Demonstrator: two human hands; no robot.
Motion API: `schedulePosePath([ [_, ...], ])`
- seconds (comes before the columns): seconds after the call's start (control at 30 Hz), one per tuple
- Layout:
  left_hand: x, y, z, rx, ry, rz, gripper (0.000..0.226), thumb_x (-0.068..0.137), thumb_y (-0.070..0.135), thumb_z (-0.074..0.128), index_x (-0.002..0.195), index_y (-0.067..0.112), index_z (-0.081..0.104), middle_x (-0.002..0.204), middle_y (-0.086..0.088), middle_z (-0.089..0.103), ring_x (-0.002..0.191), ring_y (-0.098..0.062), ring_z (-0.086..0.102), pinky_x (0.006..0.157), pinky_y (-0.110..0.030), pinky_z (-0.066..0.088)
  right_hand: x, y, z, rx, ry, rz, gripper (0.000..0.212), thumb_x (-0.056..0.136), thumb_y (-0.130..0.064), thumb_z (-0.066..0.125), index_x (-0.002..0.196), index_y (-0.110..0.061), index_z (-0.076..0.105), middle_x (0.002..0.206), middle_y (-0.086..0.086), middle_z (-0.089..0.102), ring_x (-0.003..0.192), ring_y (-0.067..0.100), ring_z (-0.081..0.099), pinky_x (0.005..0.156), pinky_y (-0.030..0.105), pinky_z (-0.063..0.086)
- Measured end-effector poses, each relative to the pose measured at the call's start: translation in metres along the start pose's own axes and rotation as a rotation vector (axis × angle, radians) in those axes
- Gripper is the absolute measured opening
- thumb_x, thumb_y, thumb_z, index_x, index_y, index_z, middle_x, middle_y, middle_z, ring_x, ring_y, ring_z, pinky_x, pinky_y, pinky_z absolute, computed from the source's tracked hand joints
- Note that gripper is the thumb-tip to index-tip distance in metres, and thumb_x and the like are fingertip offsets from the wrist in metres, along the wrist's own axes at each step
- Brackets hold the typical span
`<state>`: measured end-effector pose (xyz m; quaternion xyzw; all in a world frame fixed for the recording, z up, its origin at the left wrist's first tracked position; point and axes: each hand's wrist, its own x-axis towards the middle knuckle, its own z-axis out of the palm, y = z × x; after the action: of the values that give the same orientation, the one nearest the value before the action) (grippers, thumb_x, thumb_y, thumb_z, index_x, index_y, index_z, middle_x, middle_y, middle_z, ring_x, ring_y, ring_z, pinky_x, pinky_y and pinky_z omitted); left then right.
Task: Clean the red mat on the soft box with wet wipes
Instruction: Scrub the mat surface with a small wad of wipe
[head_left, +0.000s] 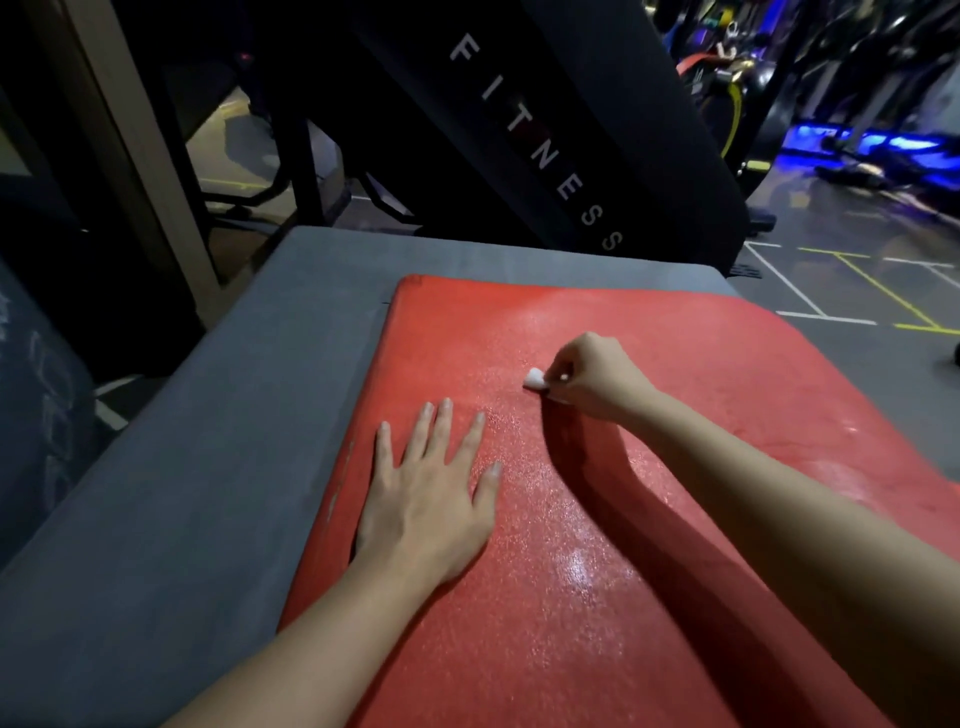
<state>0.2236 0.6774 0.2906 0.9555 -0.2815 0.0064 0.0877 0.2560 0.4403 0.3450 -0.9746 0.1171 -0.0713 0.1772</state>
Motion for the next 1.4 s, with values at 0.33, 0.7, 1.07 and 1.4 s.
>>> schedulePosePath([
  [0.33,0.002,0.0,-0.003,0.002,-0.014,-0.003,0.07,0.095,0.063,-0.002,0.161,0.039,-0.005,0.17,0.001,-0.012,0.156,-0.014,-0.017,0.125,-0.053,-0.01,0.099,0.015,0.015,0.038,0.176,0.041,0.022,0.075,-0.018,0.079,0.095,-0.009,0.077,0.096,0.017,0.073,0.093,0.031,0.067,0.071,0.029,0.044],
  [0.7,0.001,0.0,-0.004,-0.014,-0.015,-0.007,0.069,0.096,0.063,-0.002,0.161,0.04,-0.007,0.17,0.003,-0.015,0.155,-0.013,-0.021,0.125,-0.052,-0.011,0.102,0.03,0.002,0.051,0.027,-0.052,0.026,0.081,-0.039,0.076,0.093,-0.016,0.08,0.082,0.006,0.074,0.07,0.01,0.062,0.06,0.02,0.039],
  [1.07,0.0,0.001,-0.005,-0.005,-0.014,-0.013,0.067,0.096,0.065,-0.004,0.159,0.043,-0.012,0.169,0.006,-0.019,0.153,-0.009,-0.025,0.125,-0.051,-0.01,0.185,0.055,0.008,0.126,0.158,0.188,0.039,0.081,-0.042,0.078,0.096,-0.006,0.075,0.096,0.019,0.072,0.095,0.023,0.068,0.083,0.029,0.051],
  [1.4,0.001,0.0,-0.002,-0.001,-0.017,-0.016,0.069,0.095,0.064,-0.003,0.16,0.042,-0.007,0.17,0.005,-0.015,0.155,-0.011,-0.02,0.125,-0.052,-0.009,0.142,0.072,-0.007,0.14,0.011,0.036,0.018,0.082,-0.023,0.076,0.1,-0.025,0.077,0.09,0.005,0.071,0.082,0.014,0.06,0.069,0.021,0.037],
])
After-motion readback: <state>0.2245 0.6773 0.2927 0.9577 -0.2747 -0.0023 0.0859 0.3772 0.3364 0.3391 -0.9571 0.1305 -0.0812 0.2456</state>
